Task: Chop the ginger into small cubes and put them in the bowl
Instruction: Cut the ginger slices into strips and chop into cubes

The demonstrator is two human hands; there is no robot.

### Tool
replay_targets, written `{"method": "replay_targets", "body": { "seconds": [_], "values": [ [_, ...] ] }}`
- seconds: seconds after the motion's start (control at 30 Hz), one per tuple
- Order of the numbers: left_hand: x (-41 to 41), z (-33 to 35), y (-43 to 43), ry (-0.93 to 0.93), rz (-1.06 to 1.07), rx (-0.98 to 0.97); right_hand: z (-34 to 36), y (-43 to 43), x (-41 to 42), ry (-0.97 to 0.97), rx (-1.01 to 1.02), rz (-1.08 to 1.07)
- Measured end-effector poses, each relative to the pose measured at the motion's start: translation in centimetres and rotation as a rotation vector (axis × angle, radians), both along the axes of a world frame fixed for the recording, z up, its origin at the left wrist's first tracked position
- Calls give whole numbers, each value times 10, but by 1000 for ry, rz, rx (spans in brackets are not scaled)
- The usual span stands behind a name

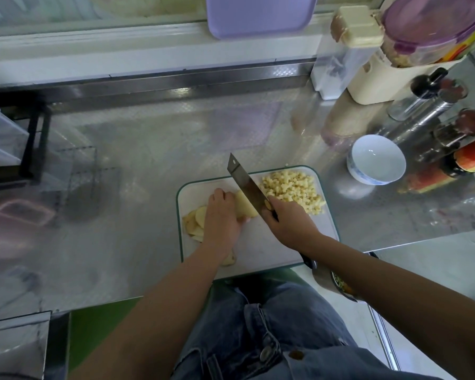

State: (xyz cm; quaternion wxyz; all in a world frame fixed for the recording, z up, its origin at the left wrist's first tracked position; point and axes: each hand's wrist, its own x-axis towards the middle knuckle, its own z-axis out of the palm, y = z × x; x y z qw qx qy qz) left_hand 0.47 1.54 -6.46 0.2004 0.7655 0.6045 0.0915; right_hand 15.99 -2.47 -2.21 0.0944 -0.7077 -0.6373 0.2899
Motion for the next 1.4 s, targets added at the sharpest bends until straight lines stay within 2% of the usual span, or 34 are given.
{"method": "replay_targets", "body": {
  "seconds": [0.43, 1.1, 1.27, 1.4],
  "values": [
    [2, 5, 3, -32, 21, -28, 3, 7, -8, -77, -120, 57],
    [0, 6, 6, -65, 31, -107, -13, 8, -10, 32, -32, -33],
    [-5, 8, 11, -221, 198, -165, 1, 10, -1, 60, -4, -28],
    [-1, 9, 13, -252, 347, -171, 6, 9, -4, 5, -27, 46]
  ]
}}
